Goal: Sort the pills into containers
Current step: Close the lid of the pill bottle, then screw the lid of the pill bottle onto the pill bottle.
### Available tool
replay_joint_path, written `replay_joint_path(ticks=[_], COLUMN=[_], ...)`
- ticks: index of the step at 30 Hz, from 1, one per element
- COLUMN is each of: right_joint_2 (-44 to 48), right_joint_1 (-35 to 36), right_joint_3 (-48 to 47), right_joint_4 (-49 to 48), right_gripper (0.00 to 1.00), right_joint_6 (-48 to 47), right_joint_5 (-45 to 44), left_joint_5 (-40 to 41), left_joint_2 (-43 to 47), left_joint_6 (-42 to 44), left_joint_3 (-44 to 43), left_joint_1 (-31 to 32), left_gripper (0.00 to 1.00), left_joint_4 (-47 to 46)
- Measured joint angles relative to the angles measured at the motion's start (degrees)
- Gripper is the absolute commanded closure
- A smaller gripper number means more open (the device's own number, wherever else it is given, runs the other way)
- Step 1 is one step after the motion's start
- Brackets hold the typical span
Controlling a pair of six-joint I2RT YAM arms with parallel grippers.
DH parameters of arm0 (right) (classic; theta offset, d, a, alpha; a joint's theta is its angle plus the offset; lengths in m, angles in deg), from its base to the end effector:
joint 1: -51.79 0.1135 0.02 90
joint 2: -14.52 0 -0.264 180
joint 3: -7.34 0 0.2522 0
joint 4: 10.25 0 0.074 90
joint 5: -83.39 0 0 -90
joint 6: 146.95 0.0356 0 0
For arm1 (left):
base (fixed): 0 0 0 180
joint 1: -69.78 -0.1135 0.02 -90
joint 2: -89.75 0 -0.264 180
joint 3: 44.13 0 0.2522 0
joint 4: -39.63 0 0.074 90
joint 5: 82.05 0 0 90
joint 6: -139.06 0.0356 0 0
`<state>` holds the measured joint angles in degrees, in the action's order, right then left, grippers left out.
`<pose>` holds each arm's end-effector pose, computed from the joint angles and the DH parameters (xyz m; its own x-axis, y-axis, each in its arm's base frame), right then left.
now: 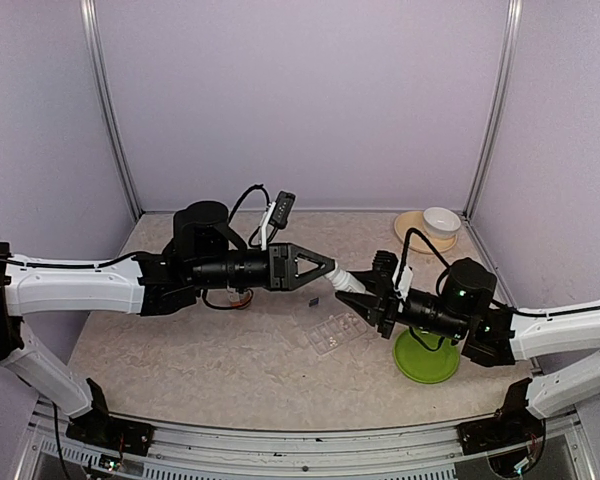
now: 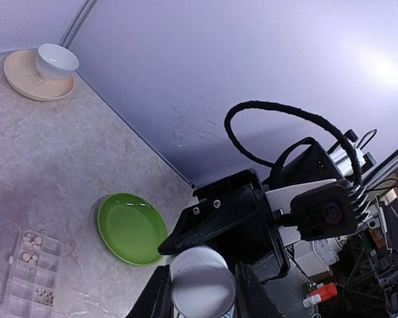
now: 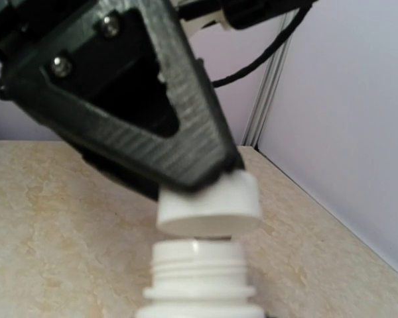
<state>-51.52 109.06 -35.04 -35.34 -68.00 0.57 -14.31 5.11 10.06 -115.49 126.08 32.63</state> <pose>0.1331 0.2153 0.2563 0.1862 -0.0621 -0.9806 -0.8829 0.4274 -0.1947 0.1814 -0.2963 0.3067 -0.6632 -0.0553 -0.7464 0.7225 0.2129 -0.6577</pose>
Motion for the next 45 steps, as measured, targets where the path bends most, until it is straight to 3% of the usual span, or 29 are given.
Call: replay_joint_path(ticks=[23,36,45], right_joint_2=[-0.02,-0.31,-3.37], right_joint_1=[0.11,4.04,8.02], right_joint_3=[-1.25,-1.33,-3.39], right_joint_4=[2.12,1.77,3.63], right_gripper=[1.0,1.0,1.0], right_joint_6=[-0.48,-4.85,-9.64], right_joint_5=[-1.57,-13.97,-25.51], left_joint_5=[-0.83,0.15,1.95], left_joint_2=[-1.88,-4.17,-5.22], left_joint_6=[-1.64,-8.94,-8.68], left_joint_3=[-0.98,-1.01,-2.93], left_joint_1=[0.2,-0.04,-0.33], left_gripper=[0.76,0.76,0.76], left_joint_4=[-0.68,-4.24,0.74])
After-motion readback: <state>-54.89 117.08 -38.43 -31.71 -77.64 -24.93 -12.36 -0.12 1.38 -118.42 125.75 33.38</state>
